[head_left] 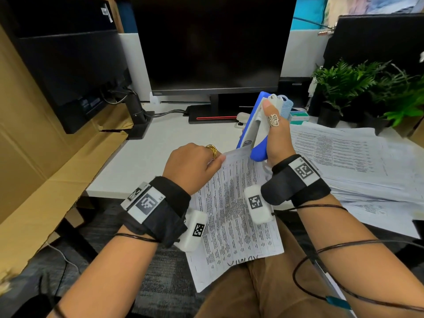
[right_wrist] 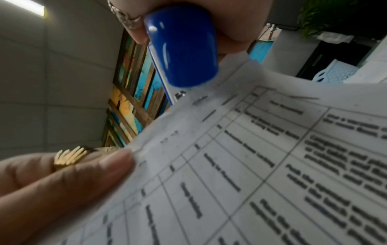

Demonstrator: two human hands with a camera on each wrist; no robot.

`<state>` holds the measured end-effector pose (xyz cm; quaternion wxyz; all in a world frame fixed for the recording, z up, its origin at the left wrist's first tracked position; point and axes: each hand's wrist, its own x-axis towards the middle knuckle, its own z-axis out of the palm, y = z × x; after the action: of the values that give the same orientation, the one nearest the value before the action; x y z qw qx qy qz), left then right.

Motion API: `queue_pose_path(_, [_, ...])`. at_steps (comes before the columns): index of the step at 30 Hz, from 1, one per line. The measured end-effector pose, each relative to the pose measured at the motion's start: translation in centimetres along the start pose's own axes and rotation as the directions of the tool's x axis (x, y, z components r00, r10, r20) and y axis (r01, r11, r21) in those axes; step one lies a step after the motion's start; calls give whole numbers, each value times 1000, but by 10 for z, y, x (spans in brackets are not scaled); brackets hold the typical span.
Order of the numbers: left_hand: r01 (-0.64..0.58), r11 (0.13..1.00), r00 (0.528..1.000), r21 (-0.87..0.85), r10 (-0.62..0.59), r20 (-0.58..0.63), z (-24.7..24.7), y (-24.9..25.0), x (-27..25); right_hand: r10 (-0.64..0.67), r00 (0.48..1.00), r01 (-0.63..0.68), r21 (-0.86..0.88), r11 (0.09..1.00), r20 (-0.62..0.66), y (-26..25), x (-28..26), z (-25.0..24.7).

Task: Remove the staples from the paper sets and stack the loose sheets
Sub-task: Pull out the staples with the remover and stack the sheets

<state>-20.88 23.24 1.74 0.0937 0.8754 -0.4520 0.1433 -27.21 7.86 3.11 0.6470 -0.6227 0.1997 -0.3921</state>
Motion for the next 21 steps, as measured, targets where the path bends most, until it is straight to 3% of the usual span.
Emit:
queue_pose_path(8, [-14, 1000, 1000, 2, 14, 22, -1, 5, 2, -136, 990, 135, -60, 989, -28, 5, -8, 7])
queue_pose_path(21, [-47, 998, 998, 51, 44, 43, 2, 2, -3, -142, 986, 141, -24, 990, -87, 12, -13, 19])
